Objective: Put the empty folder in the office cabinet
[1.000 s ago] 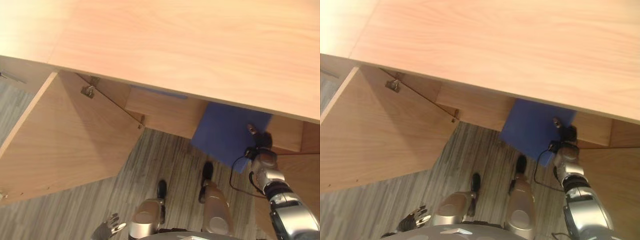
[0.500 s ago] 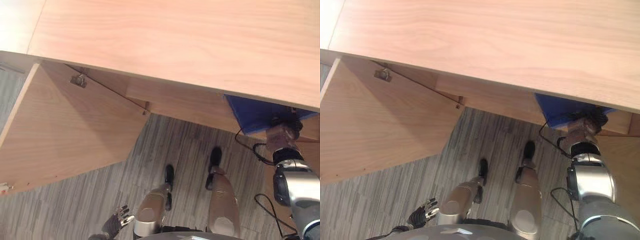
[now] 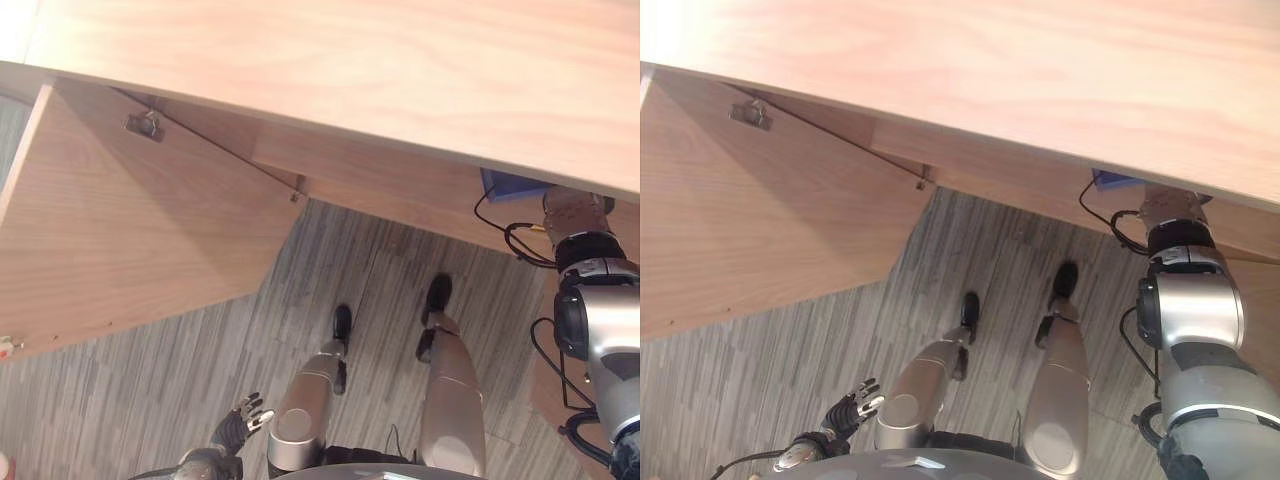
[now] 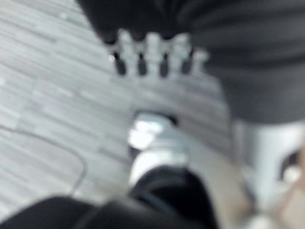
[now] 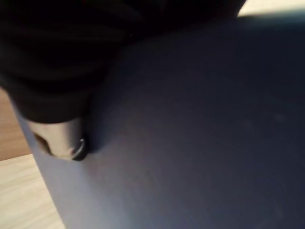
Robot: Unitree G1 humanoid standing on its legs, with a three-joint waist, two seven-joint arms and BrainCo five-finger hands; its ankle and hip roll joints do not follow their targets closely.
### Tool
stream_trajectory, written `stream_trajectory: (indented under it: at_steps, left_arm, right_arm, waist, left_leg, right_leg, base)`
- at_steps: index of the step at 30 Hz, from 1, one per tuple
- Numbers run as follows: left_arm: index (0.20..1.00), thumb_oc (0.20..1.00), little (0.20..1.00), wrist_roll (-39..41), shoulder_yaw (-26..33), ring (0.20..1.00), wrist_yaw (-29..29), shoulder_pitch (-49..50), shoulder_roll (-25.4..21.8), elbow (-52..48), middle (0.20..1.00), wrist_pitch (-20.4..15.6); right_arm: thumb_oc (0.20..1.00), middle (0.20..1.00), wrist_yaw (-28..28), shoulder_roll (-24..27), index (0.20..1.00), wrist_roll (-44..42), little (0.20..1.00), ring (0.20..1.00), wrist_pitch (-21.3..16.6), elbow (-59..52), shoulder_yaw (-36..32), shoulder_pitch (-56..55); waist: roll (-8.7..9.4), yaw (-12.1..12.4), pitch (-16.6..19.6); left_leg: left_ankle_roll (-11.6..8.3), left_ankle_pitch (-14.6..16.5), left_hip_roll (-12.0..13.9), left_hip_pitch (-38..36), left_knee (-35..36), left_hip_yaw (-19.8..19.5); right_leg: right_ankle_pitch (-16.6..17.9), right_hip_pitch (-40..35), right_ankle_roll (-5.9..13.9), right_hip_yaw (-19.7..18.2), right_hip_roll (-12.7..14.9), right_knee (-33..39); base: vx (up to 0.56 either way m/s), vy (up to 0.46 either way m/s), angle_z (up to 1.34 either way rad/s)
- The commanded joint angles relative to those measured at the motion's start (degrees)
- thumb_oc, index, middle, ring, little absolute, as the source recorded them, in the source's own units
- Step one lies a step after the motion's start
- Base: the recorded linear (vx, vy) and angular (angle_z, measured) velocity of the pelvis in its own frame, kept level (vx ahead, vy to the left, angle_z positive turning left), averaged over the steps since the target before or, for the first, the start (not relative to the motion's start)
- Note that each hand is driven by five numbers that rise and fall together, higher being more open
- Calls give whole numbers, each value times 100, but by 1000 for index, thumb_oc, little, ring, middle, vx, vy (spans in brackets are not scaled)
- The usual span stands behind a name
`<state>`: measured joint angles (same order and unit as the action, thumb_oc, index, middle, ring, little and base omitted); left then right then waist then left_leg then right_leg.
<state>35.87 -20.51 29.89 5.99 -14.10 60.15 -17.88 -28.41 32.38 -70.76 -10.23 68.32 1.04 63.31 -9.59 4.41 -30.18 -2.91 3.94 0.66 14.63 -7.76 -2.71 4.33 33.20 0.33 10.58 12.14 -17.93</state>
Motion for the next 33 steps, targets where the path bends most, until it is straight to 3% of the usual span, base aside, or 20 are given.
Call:
stream_trajectory:
  at_steps: [1,3,5,11,12,16,17,20,23,28,33]
  left_arm:
    - [1000,1000,1000,162,-340,1000,-33,74,-141,40,1000,1]
    - [1000,1000,1000,257,-334,1000,-32,61,-150,-17,1000,34]
    - [1000,1000,1000,330,-317,1000,21,61,-131,0,1000,37]
    - [1000,1000,1000,487,-340,1000,167,169,-12,82,1000,-80]
    - [1000,1000,1000,482,-346,1000,198,185,-11,86,1000,-79]
    - [1000,1000,1000,469,-313,1000,239,277,79,-7,1000,-69]
    - [1000,1000,1000,349,-278,1000,65,307,166,-136,1000,-7]
    - [1000,1000,1000,282,-418,1000,-536,127,103,-540,1000,302]
    - [1000,1000,1000,442,-676,1000,-1136,-129,32,-774,1000,482]
    - [1000,1000,1000,583,-837,1000,-1979,-468,109,-1043,1000,756]
    - [1000,1000,1000,806,-902,1000,-2345,-861,138,-1100,1000,1078]
  right_arm:
    - [200,200,-60,625,200,-212,200,200,-359,-40,305,599]
    - [200,200,-66,620,200,-281,200,200,-402,-19,446,828]
    - [200,200,-426,617,200,-928,200,200,-862,17,539,1070]
    - [200,200,-1218,703,200,-820,200,200,-1583,115,698,1650]
    - [200,200,-1324,724,200,-798,200,200,-1608,127,713,1704]
    - [200,200,-1867,749,200,-819,200,200,-2307,262,861,2015]
    - [200,200,-1934,718,200,-865,200,200,-2527,320,874,2008]
    - [200,200,-2522,530,200,-535,200,200,-2588,413,891,2233]
    - [200,200,-2484,253,200,-485,200,200,-2462,521,1025,2414]
    - [200,200,-2050,-110,200,-1339,200,200,-2459,523,1215,2325]
    - [200,200,-1981,-348,200,-1402,200,200,-2388,431,1319,2299]
  waist:
    - [-211,208,84]
    - [-262,234,39]
    - [-327,244,39]
    - [-555,248,39]
    - [-560,239,39]
    - [-689,279,39]
    - [-672,296,39]
    - [-491,398,39]
    - [-265,477,39]
    - [33,491,39]
    - [144,418,39]
  left_leg:
    - [97,604,319,-236,-478,100]
    - [103,543,294,-19,-607,86]
    - [105,492,266,205,-748,83]
    - [82,421,197,567,-1051,87]
    - [79,319,190,674,-1070,140]
    - [44,279,174,800,-1120,155]
    - [70,293,177,885,-1206,185]
    - [124,401,182,1233,-1517,161]
    - [156,529,224,1568,-1784,113]
    - [187,646,329,2102,-2197,135]
    - [188,671,331,2460,-2628,164]
  right_leg:
    - [-764,478,176,-243,-16,-861]
    - [-819,558,134,-260,-14,-938]
    - [-874,668,86,-272,-15,-992]
    - [-1109,886,32,-379,-34,-1164]
    - [-985,965,-28,-333,-11,-1134]
    - [-1153,1012,-45,-399,-45,-1151]
    - [-1166,1048,-38,-420,-66,-1162]
    - [-1173,1065,-75,-413,-134,-1169]
    - [-1135,1049,-52,-349,-221,-1111]
    - [-1058,1053,-2,-261,-321,-970]
    - [-1056,1039,-29,-310,-403,-976]
  base:
    - [-6,-50,8]
    - [-3,-33,7]
    - [4,-5,2]
    - [47,34,-4]
    - [-51,23,-6]
    - [54,20,-5]
    - [37,-89,-6]
    - [25,-240,-3]
    - [-7,-283,5]
    - [-1,-134,1]
    - [6,-25,-8]
